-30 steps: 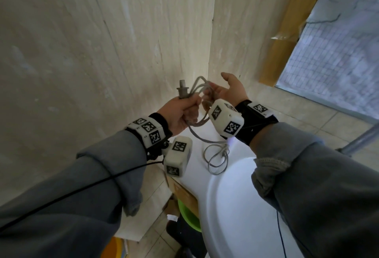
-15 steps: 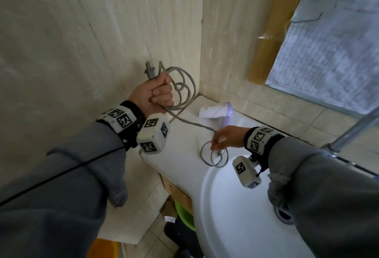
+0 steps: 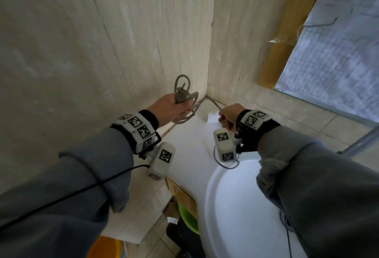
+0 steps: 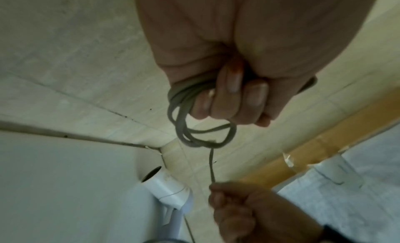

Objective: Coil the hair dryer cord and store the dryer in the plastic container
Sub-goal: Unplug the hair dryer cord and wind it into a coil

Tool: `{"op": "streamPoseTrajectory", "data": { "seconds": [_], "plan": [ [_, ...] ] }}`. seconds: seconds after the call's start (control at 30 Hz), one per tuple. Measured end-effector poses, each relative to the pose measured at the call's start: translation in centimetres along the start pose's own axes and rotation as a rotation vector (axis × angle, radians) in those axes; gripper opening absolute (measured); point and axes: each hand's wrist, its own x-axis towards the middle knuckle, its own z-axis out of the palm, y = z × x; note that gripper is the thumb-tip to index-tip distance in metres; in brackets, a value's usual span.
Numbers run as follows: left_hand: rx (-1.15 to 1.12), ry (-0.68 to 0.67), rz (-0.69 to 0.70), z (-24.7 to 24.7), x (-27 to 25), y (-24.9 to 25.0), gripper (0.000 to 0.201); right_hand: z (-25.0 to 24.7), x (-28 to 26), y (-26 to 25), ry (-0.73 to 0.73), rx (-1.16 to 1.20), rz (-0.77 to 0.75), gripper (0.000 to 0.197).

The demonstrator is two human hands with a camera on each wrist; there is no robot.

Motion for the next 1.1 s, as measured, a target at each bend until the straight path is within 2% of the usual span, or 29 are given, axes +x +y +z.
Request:
{"op": "streamPoseTrajectory", "data": {
  "seconds": [0.07,0.23,0.27,0.33,0.4,0.47,0.6,0.7,0.77,0.83,0.9,1.03,1.1],
  "plan": [
    [0.044,0.029,-0.015,0.8,0.3,-0.3,0.025,0.8,-0.1,-0.6,-0.067,0.207,0.01,0.027],
    [0.345,0.117,0.062,1.5,1.5,-1.4,0.028,2.4,-1.7,-1.7,-0.188,0.523,-0.083,0.019],
    [0.335,0.113,0.059,1.6,1.6,-1.4,0.025,2.5,-1.9,-1.7,-0.219,0.532,-0.12,0.013],
    [0.291,0.124,0.044,1.8,1.9,-1.5,0.018,2.8,-2.2,-1.7,-0.258,0.497,-0.163,0.026],
    [0.285,0.152,0.041,2.2,2.1,-1.4,0.023,3.1,-2.5,-1.9,-0.253,0.426,-0.199,0.032],
    [0.247,0.153,0.066,2.6,2.2,-1.2,0.022,3.1,-2.6,-2.0,-0.239,0.413,-0.225,0.028],
    [0.107,0.142,0.077,3.4,1.6,-0.6,0.028,2.4,-3.1,-1.9,-0.263,0.578,-0.174,0.01],
    [0.044,0.12,0.06,3.4,1.6,-0.9,0.033,2.0,-3.3,-2.0,-0.249,0.532,-0.202,0.01],
    [-0.051,0.141,0.002,3.2,2.0,-1.2,0.029,2.1,-3.4,-2.2,-0.233,0.485,-0.218,0.009],
    [-0.286,0.21,-0.088,3.1,2.4,-1.1,0.033,2.4,-3.4,-2.0,-0.21,0.426,-0.235,0.014],
    [-0.455,0.22,-0.117,3.0,2.8,-0.8,0.033,2.9,-3.4,-1.5,-0.196,0.315,-0.293,0.019],
    [-0.412,0.143,-0.092,3.2,3.0,-0.7,0.029,3.4,-3.3,-1.0,-0.128,0.015,-0.487,0.006],
    [-0.37,0.146,-0.066,3.1,3.1,-1.1,0.025,3.0,-3.1,-0.9,-0.116,-0.056,-0.566,0.008]
  ]
}}
